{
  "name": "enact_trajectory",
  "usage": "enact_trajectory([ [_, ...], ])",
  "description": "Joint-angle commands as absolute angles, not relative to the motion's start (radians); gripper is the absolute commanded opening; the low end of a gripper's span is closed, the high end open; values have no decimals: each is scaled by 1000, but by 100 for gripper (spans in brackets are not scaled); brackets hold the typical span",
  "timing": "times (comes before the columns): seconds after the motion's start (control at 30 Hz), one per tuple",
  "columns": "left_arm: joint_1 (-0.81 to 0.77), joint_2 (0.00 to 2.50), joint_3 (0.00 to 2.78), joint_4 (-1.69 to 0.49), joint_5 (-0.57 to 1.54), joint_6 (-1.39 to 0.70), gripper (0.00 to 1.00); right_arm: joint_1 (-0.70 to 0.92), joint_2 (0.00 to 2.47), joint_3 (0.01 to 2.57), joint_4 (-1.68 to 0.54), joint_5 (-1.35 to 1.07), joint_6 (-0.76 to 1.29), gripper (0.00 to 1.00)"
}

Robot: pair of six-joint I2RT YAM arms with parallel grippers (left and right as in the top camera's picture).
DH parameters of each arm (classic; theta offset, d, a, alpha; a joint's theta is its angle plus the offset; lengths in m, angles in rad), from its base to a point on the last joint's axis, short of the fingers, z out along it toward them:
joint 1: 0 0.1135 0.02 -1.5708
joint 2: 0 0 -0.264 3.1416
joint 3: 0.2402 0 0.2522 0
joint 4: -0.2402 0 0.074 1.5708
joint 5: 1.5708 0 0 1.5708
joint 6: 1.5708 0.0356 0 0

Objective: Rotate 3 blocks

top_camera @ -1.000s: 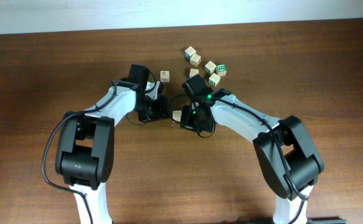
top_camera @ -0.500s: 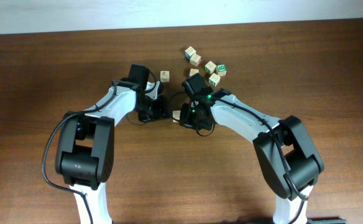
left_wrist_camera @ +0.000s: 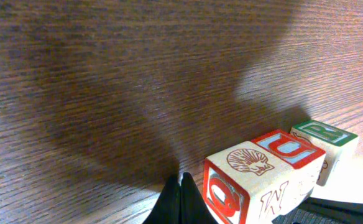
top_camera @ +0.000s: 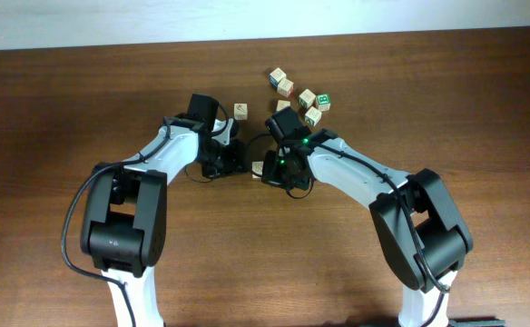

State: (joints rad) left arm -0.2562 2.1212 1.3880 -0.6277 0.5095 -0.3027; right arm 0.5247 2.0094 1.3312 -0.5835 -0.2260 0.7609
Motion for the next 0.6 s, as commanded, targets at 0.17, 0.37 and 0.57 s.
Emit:
enact_trajectory([
  [0.17,-260,2147,1392,-629,520,-286,0,530,2018,1326,-579,-243,767,4],
  [0.37,-260,2147,1392,-629,520,-283,0,529,1971,1402,-735,-286,688,4],
  [0.57,-260,2147,1392,-629,520,-275,0,501,1938,1430,-862,-90,688,4],
])
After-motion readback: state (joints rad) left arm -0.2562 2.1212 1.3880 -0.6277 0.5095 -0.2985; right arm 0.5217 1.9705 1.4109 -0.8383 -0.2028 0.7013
